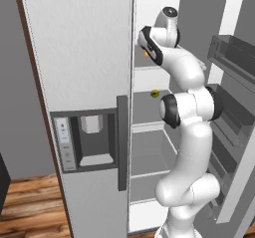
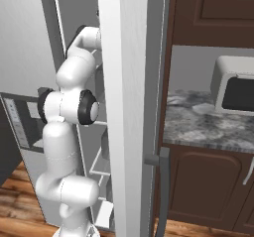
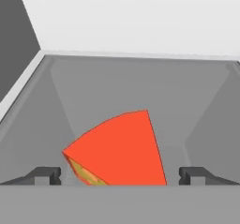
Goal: Pick the cheese from the fridge and the cheese grater from the cabinet and place them next to the salad bowl.
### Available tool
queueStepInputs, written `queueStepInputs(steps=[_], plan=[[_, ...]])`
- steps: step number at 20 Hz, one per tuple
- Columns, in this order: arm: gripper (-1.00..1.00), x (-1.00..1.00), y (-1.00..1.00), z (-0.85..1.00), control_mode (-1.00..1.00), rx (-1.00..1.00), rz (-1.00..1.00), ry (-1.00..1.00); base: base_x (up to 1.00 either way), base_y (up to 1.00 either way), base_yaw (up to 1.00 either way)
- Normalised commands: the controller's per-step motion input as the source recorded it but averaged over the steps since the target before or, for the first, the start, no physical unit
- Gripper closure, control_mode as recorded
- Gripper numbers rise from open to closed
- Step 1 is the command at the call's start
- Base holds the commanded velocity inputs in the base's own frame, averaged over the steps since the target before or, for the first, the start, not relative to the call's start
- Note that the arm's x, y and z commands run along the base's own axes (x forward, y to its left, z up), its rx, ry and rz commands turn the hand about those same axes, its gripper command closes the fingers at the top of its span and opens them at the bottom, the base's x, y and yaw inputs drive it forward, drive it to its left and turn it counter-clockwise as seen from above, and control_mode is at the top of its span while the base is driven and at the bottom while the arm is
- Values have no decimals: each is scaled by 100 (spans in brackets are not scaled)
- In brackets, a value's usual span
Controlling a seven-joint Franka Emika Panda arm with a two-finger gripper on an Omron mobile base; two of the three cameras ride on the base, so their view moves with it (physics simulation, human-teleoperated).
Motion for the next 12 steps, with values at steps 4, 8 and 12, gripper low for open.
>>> queueStepInputs(steps=[4,8,12], plan=[[-100,19,0,-21,-100,0,0,0,0,0,0],[-100,15,0,-17,-100,0,0,0,0,0,0],[-100,2,0,0,-100,0,0,0,0,0,0]])
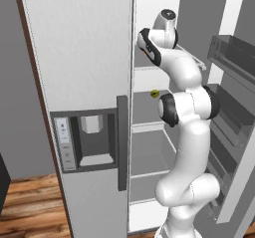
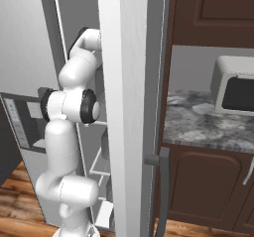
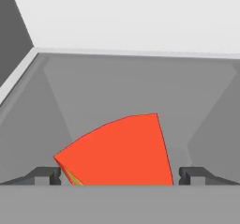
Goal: Pick the cheese from the fridge and the cheese grater from the cabinet and place them next to the salad bowl.
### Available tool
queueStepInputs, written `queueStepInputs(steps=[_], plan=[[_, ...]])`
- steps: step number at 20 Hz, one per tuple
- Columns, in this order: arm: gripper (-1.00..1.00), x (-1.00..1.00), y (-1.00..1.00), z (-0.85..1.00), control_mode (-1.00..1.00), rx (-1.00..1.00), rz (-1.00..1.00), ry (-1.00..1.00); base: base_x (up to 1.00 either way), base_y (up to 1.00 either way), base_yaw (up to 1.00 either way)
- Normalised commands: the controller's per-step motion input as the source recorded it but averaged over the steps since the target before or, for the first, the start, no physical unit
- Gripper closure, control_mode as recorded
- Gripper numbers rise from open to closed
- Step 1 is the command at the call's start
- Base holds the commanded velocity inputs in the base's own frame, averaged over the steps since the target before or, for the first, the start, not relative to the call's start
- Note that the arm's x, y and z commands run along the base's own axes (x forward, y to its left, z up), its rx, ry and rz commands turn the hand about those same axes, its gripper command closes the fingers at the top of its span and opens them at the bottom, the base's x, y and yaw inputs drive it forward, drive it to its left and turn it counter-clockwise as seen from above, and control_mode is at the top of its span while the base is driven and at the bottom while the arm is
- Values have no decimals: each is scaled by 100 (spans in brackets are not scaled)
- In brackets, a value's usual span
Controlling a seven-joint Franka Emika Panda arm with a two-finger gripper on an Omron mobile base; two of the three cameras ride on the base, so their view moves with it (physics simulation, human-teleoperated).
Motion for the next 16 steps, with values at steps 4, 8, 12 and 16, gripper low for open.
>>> queueStepInputs(steps=[4,8,12,16], plan=[[100,0,0,0,-100,0,0,0,0,0,0],[100,0,0,0,-100,0,0,0,0,0,0],[100,0,0,0,-100,0,0,0,0,0,0],[100,-14,0,0,-100,0,0,0,0,0,0]])
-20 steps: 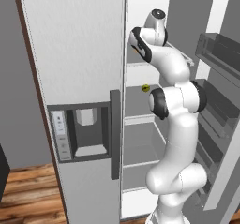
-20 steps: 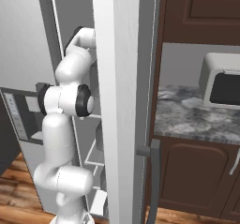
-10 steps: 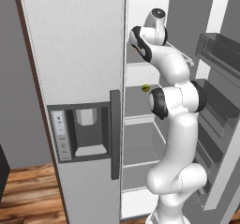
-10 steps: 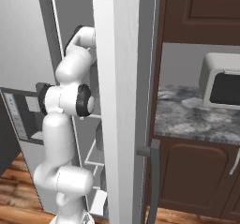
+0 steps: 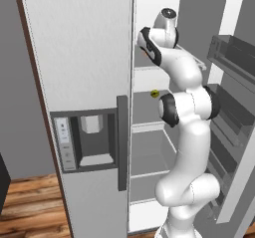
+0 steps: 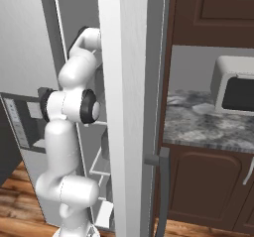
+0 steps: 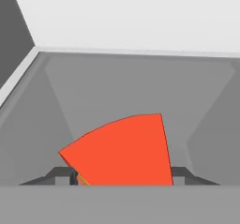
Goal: Pick the cheese from the fridge and the cheese grater from the cabinet and place them next to the salad bowl.
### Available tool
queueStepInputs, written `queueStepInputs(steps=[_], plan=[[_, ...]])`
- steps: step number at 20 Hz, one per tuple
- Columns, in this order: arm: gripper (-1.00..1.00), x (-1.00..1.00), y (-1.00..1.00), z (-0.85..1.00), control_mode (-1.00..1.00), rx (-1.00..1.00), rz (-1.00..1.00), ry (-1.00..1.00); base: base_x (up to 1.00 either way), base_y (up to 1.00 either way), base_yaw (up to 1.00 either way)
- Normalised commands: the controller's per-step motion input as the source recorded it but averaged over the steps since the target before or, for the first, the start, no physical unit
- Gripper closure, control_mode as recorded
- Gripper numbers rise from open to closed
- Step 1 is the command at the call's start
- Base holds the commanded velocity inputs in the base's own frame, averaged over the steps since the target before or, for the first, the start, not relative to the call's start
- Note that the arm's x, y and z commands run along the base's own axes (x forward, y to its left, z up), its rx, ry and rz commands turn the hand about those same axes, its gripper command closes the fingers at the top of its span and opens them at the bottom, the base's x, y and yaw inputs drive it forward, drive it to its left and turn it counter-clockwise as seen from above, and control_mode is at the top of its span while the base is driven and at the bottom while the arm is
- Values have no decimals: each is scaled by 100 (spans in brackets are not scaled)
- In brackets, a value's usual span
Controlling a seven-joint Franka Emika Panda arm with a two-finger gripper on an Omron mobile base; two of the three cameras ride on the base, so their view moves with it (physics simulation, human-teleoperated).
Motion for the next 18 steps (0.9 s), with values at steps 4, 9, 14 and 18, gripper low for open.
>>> queueStepInputs(steps=[4,9,14,18], plan=[[100,-62,0,0,-100,0,0,0,0,0,0],[100,-69,0,0,-100,0,0,0,0,0,0],[100,-78,0,0,-100,0,0,0,0,0,0],[100,-77,0,0,-100,0,0,0,0,0,0]])
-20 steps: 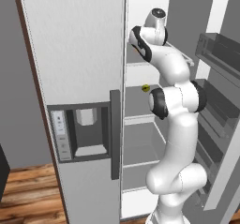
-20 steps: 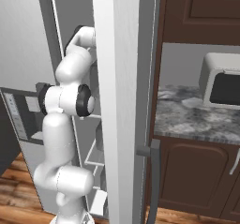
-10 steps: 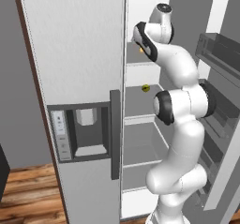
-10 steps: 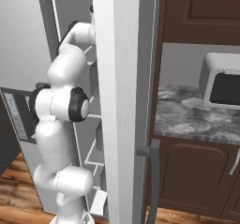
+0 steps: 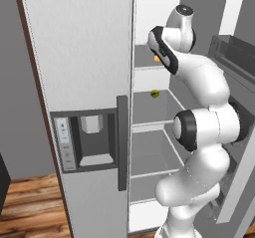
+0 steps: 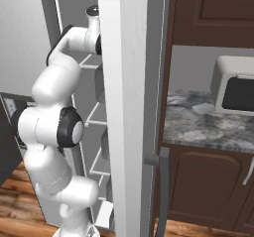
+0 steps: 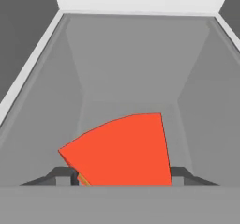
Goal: Pick the cheese from the fridge and the cheese grater from the cabinet and place them next to the salad bowl.
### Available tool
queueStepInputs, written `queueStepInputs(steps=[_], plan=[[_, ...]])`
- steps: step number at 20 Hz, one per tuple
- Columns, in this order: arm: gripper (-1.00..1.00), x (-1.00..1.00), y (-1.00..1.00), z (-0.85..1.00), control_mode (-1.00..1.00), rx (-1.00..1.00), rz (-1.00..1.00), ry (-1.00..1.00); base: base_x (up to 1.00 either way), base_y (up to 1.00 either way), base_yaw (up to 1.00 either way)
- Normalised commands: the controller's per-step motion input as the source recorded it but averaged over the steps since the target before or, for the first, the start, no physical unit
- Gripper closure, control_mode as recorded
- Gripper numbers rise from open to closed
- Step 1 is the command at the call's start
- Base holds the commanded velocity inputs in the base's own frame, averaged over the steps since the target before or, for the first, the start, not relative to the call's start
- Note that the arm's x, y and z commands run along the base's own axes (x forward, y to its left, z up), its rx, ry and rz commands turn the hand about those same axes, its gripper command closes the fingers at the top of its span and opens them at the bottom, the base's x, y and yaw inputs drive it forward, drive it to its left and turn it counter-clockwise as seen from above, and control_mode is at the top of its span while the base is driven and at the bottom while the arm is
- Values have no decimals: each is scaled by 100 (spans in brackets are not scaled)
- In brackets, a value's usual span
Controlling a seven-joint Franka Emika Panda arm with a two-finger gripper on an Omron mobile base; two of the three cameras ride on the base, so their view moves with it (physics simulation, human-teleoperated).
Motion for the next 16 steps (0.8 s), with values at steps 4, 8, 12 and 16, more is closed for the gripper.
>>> queueStepInputs(steps=[4,8,12,16], plan=[[100,-78,0,0,-100,0,0,0,0,0,0],[100,-83,0,0,-100,0,0,0,0,0,0],[100,-86,0,0,-100,0,0,0,0,0,0],[100,-89,0,0,-100,0,0,0,0,0,0]])
